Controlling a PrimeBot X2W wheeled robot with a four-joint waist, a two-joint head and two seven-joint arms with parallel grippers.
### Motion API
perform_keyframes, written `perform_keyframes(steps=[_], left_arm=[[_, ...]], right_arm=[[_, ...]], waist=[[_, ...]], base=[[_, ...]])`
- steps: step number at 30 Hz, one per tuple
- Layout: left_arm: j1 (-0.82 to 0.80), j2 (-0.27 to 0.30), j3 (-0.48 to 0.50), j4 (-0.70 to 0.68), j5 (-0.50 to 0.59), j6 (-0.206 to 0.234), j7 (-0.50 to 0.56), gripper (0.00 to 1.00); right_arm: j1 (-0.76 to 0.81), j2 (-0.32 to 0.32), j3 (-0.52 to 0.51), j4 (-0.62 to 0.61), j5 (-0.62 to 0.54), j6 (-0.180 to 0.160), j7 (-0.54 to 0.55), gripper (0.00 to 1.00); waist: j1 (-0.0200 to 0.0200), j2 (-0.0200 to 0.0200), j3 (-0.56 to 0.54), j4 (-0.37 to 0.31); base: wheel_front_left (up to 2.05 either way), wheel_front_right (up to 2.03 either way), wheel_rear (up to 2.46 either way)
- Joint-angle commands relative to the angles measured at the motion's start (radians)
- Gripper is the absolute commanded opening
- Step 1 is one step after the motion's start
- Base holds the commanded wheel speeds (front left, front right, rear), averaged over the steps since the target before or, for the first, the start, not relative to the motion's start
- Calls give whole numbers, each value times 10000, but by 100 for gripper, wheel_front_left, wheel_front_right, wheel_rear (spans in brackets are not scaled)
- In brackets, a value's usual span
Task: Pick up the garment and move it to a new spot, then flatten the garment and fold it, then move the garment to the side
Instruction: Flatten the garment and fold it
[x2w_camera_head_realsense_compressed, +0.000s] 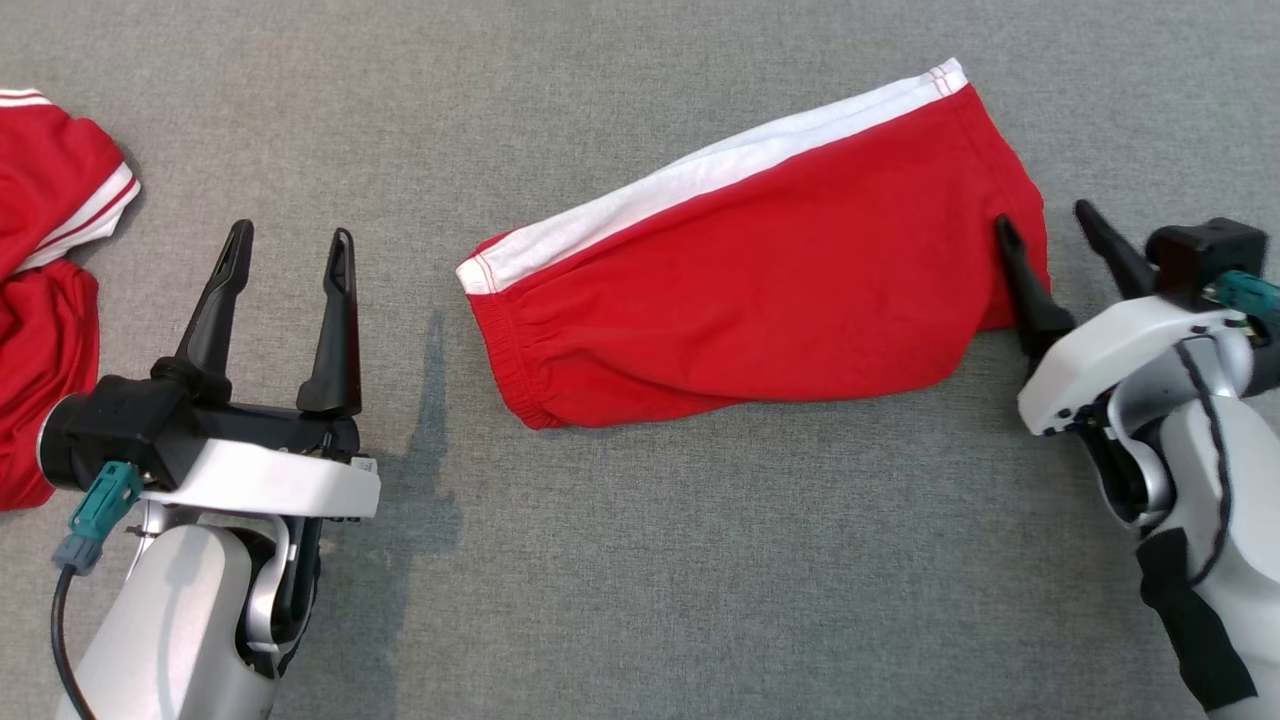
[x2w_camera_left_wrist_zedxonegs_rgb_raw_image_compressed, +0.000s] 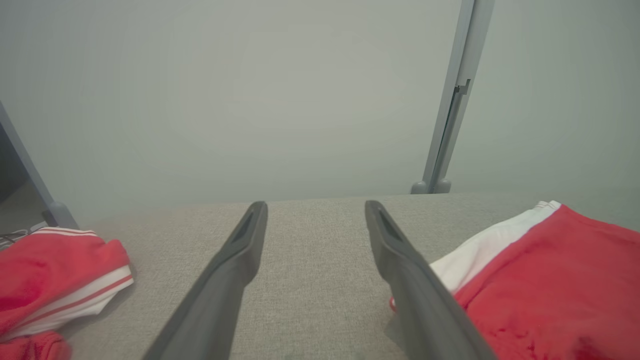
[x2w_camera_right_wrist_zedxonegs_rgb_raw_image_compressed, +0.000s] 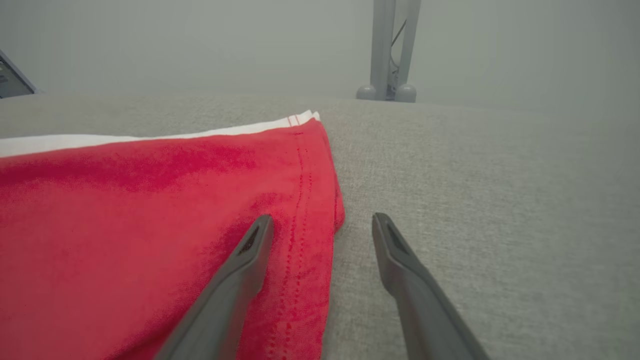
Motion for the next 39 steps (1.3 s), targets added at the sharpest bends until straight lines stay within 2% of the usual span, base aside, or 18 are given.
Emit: perform_keyframes(steps=[1,5,6,7,8,9,16,24,31,39], left_arm=[[-246,-35,35,32,97,-67,-46,100],[-331,-104,49,177,183,-168,-46,100],[-376,-105,73,191,200,-188,-46,100],[-408,-106,98,206,213,-211,-46,100],[-423,-108,123,224,242,-225,-46,100],[-417,-108,146,245,266,-240,-46,100],[-279,-118,298,313,341,-247,-46,100],[105,-92,470,254,364,-150,-46,100],[404,-36,488,235,312,-63,-7,100],[511,41,383,137,292,-13,151,100]], right_arm=[[-237,-52,199,375,37,2,-18,100],[-754,178,866,1446,355,2,-254,100],[-803,249,1013,1628,519,2,-318,85],[-828,312,1169,1800,650,3,-349,42],[-862,346,1290,1894,757,2,-496,8],[-882,383,1415,1983,912,3,-568,0],[-622,384,1560,1760,1632,0,-1395,0],[1068,328,666,-95,1865,0,-2042,0],[3076,515,-759,-1788,1424,0,-1686,0],[3763,811,-1569,-2464,1101,2,-1093,0]], waist=[[0,0,45,37],[0,0,113,56],[0,0,125,48],[0,0,133,34],[0,0,130,12],[0,0,126,-9],[0,0,23,-148],[0,0,-298,-446],[0,0,-611,-678],[0,0,-799,-789]], base=[[0,0,0],[0,0,0],[0,0,0],[0,0,0],[0,0,0],[0,0,0],[0,0,0],[0,0,0],[0,0,0],[0,0,0]])
